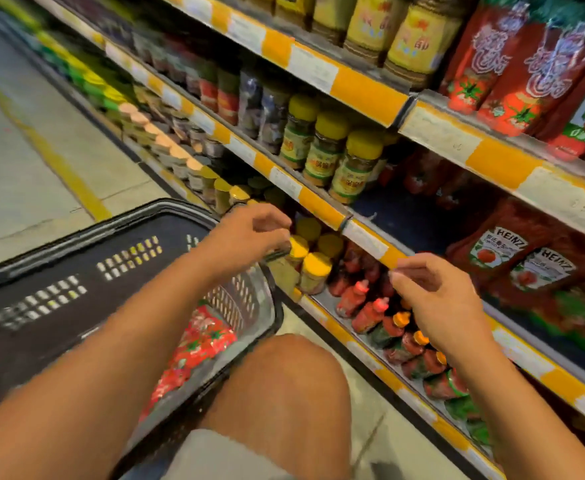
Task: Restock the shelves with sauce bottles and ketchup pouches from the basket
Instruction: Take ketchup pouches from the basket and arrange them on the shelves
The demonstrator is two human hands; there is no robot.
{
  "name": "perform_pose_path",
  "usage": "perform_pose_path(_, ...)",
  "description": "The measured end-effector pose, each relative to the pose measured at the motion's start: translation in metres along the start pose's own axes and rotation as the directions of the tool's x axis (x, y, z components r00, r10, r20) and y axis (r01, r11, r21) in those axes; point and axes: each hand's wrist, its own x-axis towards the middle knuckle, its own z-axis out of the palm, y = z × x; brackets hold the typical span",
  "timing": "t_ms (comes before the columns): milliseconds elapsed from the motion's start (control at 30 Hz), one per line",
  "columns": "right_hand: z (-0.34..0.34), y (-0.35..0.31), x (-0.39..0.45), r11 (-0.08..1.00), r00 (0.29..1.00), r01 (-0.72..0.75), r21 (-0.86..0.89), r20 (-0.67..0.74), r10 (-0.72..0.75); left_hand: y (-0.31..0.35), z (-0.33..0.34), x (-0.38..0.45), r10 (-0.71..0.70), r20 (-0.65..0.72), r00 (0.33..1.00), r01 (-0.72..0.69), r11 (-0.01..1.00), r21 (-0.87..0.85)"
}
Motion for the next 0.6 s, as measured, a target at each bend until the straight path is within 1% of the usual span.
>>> perform_pose_path(67,0.031,-0.025,-0.005,1.000,0.983,0.018,0.015,0.184,-0.021,-0.050,-0.047,-0.022,-0.139,-0.131,0.982,0.143,0.990,0.022)
perform_pose_path(100,0.047,-0.035,-0.005,0.999,0.966,0.044,0.013,0.254,-0.046,-0.076,-0.066,-0.031,-0.216,-0.196,0.957,0.224,0.974,0.018)
perform_pose_path(167,0.082,-0.057,-0.005,0.985,0.921,0.159,-0.073,0.371,-0.121,-0.122,-0.098,-0.049,-0.355,-0.291,0.889,0.369,0.930,-0.008)
perform_pose_path(233,0.118,-0.078,-0.006,0.948,0.860,0.289,-0.134,0.471,-0.195,-0.163,-0.117,-0.067,-0.462,-0.326,0.825,0.481,0.876,-0.027)
perform_pose_path(300,0.157,-0.096,-0.009,0.911,0.787,0.373,-0.178,0.581,-0.208,-0.204,-0.123,-0.081,-0.574,-0.316,0.756,0.591,0.805,-0.049)
perform_pose_path(367,0.197,-0.107,-0.011,0.866,0.700,0.431,-0.252,0.699,-0.145,-0.240,-0.121,-0.091,-0.653,-0.293,0.698,0.672,0.739,-0.049)
perform_pose_path(433,0.234,-0.111,-0.012,0.840,0.619,0.455,-0.294,0.783,-0.061,-0.266,-0.109,-0.097,-0.693,-0.282,0.664,0.721,0.693,-0.006)
perform_pose_path(533,0.282,-0.110,-0.011,0.795,0.510,0.508,-0.330,0.859,0.031,-0.302,-0.084,-0.098,-0.754,-0.235,0.613,0.777,0.630,0.007)
perform_pose_path(600,0.307,-0.103,-0.010,0.784,0.477,0.508,-0.356,0.874,0.088,-0.320,-0.068,-0.097,-0.812,-0.194,0.551,0.820,0.570,-0.058)
